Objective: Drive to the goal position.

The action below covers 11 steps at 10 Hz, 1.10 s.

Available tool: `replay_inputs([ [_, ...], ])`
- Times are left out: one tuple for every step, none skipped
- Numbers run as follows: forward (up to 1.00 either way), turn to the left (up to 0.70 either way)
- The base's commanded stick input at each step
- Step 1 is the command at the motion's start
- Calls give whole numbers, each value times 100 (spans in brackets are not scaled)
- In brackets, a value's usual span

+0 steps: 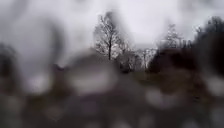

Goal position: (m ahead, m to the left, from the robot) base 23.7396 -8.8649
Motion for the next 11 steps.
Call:
replay_inputs([
  [85, 0],
  [85, 0],
  [85, 0],
  [85, 0],
  [85, 0],
  [85, 0],
  [85, 0],
  [85, 0],
  [85, 0],
  [85, 0],
  [85, 0],
])
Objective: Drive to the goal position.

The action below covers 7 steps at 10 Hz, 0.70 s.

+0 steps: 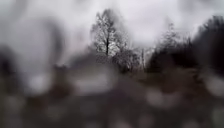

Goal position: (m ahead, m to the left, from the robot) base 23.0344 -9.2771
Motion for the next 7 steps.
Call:
replay_inputs([
  [85, 0],
  [85, 0],
  [85, 0],
  [85, 0],
  [85, 0],
  [85, 0],
  [85, 0],
])
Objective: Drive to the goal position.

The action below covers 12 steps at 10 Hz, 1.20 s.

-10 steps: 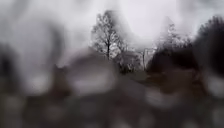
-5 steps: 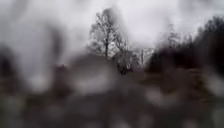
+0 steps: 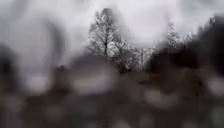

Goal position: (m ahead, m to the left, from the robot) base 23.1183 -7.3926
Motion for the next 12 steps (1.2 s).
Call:
replay_inputs([
  [85, 0],
  [85, 0],
  [85, 0],
  [85, 0],
  [85, 0],
  [85, 0],
  [85, 0],
  [85, 0],
  [85, 0],
  [85, 0],
  [85, 0],
  [85, 0],
])
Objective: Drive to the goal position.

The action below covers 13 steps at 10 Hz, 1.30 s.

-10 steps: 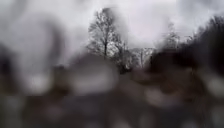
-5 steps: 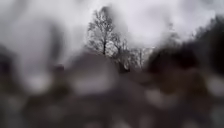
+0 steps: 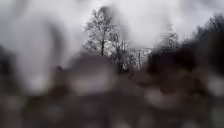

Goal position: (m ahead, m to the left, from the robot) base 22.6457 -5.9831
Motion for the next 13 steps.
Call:
replay_inputs([
  [85, 0],
  [85, 0],
  [85, 0],
  [85, 0],
  [85, 0],
  [85, 0],
  [85, 0],
  [85, 0],
  [85, 0],
  [85, 0],
  [85, 0],
  [85, 0],
  [85, 0],
])
